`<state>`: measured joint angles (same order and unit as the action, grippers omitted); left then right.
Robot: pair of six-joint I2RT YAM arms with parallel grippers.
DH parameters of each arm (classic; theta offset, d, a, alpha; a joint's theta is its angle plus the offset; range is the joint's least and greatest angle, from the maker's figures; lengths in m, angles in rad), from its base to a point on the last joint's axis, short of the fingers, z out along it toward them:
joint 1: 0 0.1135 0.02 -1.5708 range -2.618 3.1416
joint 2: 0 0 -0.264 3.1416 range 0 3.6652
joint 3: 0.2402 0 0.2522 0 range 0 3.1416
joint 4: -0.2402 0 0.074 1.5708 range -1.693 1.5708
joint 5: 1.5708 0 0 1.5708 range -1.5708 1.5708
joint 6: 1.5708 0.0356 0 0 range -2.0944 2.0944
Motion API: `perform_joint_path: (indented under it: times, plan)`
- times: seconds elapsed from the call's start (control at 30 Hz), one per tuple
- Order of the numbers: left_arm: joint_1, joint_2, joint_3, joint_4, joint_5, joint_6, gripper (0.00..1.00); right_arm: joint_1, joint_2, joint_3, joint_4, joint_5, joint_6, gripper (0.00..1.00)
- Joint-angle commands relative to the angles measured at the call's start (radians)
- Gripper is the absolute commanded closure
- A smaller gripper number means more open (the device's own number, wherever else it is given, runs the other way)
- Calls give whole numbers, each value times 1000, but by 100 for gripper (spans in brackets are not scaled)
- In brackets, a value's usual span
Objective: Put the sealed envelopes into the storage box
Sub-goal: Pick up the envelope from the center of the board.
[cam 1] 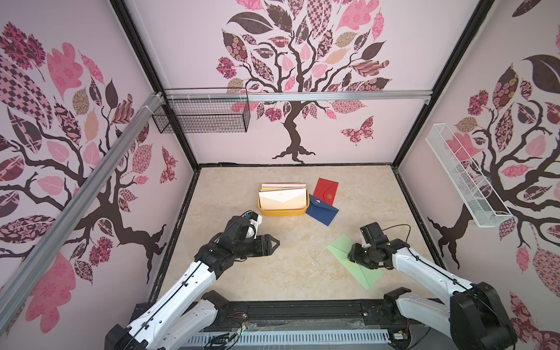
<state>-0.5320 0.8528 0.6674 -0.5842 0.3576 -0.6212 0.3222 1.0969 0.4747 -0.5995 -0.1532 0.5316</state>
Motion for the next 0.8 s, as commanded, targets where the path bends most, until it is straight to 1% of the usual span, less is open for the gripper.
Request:
perform_joint_path:
  times: [0.0, 0.07, 0.17, 0.23, 0.37, 0.43, 0.53, 0.77]
  plan:
    - [-3, -23, -14, 18, 11, -22, 30, -4, -8, -6, 34, -62, 24, 49]
    - [-3, -22, -18, 15, 7, -21, 30, -3, -9, -7, 37, -75, 23, 51]
    - [-2, -12, -20, 15, 9, -21, 30, -3, -16, -13, 58, -131, 24, 57]
    - [-2, -3, -21, 22, 13, -24, 30, -4, -24, -25, 84, -173, 32, 63]
    - [-3, 11, -31, 42, 27, -34, 30, -3, -28, -46, 134, -247, 59, 69]
    - [-3, 15, -39, 47, 26, -39, 30, -3, -32, -54, 160, -277, 68, 73]
    - [-3, 18, -57, 69, 36, -52, 30, 6, -34, -70, 221, -319, 82, 77]
    - [-2, 19, -87, 93, 50, -69, 30, 62, -14, -74, 305, -322, 102, 83]
